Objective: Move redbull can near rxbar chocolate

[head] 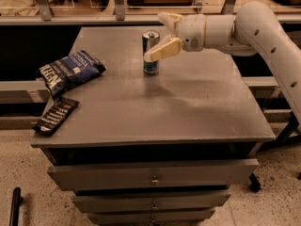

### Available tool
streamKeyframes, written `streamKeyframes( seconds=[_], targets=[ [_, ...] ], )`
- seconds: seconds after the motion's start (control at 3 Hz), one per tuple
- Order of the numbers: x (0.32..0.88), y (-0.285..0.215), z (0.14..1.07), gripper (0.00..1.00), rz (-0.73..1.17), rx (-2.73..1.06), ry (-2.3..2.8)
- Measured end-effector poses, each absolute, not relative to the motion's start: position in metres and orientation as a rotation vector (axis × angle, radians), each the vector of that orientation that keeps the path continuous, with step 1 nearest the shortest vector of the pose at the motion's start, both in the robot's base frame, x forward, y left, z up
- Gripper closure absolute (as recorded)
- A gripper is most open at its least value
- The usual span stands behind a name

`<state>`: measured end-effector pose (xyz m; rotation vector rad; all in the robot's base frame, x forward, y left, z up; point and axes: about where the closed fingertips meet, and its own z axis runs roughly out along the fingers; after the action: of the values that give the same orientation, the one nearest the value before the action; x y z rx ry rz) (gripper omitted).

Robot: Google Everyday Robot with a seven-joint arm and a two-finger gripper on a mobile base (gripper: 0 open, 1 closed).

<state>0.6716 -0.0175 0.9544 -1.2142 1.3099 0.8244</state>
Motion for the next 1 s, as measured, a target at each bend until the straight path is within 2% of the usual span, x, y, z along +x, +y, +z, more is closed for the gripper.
streamKeyframes(
  seconds=[0.67,1.0],
  targets=[
    [0.667,-0.013,0.936,0.00,0.927,-1.124,1.395],
    [0.667,-0.009,0.927,0.26,0.968,-1.086,1.461]
  ],
)
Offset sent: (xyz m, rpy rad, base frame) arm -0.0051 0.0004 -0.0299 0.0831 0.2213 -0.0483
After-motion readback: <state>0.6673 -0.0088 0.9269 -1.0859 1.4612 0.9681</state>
